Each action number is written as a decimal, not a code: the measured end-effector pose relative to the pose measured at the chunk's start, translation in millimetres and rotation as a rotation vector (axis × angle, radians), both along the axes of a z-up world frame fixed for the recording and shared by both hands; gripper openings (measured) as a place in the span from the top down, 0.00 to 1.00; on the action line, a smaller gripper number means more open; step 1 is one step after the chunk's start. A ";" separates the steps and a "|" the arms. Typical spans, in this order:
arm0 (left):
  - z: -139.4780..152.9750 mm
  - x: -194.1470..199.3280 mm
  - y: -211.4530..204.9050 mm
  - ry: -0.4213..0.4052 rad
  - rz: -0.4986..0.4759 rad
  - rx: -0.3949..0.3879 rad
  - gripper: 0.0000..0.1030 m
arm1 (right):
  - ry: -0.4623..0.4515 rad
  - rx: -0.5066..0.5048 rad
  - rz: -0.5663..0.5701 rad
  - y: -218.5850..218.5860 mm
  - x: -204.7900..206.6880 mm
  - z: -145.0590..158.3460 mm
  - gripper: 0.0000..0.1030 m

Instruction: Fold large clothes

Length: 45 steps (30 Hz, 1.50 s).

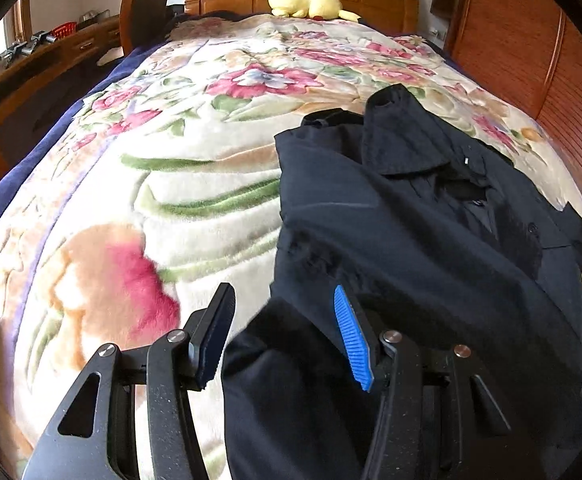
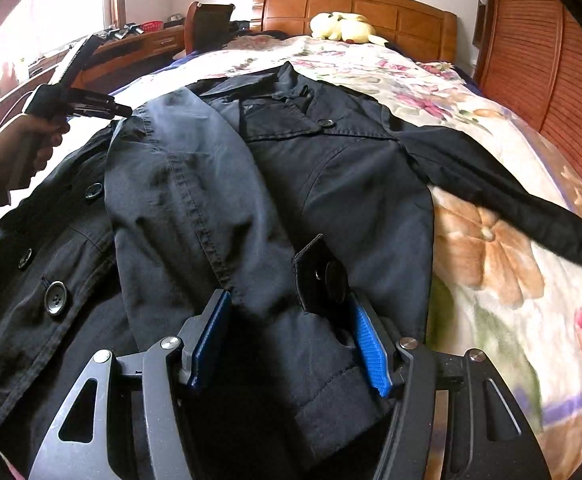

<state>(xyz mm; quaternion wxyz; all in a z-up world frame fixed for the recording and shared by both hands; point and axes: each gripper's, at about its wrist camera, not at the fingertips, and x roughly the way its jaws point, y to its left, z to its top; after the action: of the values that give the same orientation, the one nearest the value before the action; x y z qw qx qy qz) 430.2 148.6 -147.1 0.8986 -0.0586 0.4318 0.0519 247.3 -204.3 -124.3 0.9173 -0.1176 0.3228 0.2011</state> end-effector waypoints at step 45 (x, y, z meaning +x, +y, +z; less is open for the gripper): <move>47.1 -118.3 -97.1 -0.173 -0.294 0.034 0.55 | 0.016 0.006 0.002 -0.3 4.3 -0.9 0.39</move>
<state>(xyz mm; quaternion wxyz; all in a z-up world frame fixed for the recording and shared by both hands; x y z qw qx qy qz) 311.9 51.5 -100.0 0.9311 0.0160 0.3559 -0.0780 251.6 -204.6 -125.2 0.9148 -0.1136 0.3296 0.2040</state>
